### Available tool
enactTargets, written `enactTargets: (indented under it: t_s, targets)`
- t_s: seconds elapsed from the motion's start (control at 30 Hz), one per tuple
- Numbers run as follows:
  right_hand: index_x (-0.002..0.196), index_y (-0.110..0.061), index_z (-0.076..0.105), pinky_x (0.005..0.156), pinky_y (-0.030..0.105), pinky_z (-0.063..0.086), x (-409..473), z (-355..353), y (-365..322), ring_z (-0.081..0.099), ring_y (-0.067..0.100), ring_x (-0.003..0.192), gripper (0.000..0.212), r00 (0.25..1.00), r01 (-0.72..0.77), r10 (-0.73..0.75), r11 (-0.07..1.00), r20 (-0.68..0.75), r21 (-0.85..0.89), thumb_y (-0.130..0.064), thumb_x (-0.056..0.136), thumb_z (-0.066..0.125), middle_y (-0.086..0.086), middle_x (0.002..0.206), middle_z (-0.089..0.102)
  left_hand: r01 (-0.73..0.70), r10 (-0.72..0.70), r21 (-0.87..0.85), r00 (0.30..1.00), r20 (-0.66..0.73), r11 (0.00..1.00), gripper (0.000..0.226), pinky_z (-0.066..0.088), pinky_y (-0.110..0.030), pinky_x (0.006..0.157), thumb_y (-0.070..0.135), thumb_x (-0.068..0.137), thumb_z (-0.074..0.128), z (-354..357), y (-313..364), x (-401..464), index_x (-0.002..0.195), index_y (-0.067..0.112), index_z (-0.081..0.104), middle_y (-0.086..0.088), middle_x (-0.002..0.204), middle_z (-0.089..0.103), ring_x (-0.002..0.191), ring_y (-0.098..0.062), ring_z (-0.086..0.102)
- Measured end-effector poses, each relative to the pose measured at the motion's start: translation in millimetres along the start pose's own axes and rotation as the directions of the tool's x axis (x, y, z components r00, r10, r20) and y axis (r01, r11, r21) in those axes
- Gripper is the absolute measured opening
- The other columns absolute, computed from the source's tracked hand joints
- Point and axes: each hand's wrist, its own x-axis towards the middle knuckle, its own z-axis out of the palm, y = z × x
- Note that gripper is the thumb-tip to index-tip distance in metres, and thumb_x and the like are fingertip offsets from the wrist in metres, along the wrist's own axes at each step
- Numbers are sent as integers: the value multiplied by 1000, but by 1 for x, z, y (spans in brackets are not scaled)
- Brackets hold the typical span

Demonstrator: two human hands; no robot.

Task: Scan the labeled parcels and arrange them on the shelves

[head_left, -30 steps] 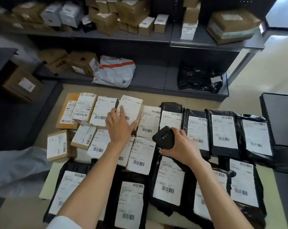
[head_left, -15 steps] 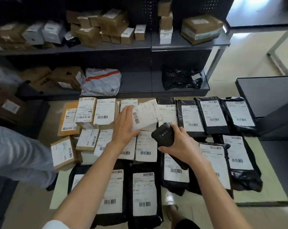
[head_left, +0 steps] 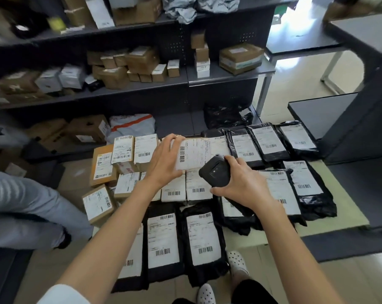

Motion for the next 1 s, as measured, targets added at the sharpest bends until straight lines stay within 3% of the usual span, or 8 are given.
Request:
enactTargets:
  t_s: [0.1,0.47,0.77,0.87,1.0]
  targets:
    - [149,-25,28,73,34,41,-12,-2,-5,62,24,106,98,1000,5,-5,999,4,-51,-63,72,75,-5,126,47,-19,20,-6,999,26,1000,98,38,-22,84,16,61,86,-6,-1,-7,143,20,31,-3,139,29,121,-20,39]
    - [146,-28,33,72,33,38,-31,-7,-12,62,23,104,94,1000,6,-5,996,15,-93,-57,69,78,-6,121,47,-46,47,-23,997,61,999,99,41,-22,70,16,61,84,-12,2,-11,143,24,29,1,137,29,116,-18,41]
    - [144,-32,34,74,34,39,-40,-12,8,60,23,107,91,999,-36,35,997,-16,-63,-59,68,77,-7,121,48,-67,71,-52,995,73,996,97,42,-25,72,20,62,85,-5,13,-2,142,21,29,2,135,29,116,-16,39]
    - [149,-30,29,80,35,43,-47,-11,18,58,23,113,98,997,-74,73,997,-18,-11,-63,69,76,-7,127,47,-84,93,-90,991,92,992,98,49,-31,73,23,61,85,1,28,3,141,22,29,2,135,29,116,-16,39]
    - [148,-32,29,88,40,48,-67,-11,42,57,23,115,94,985,-163,165,985,-48,55,-62,72,75,-6,136,45,-153,167,-122,979,113,981,97,40,-24,72,25,64,85,14,65,11,143,21,30,1,139,29,114,-16,42]
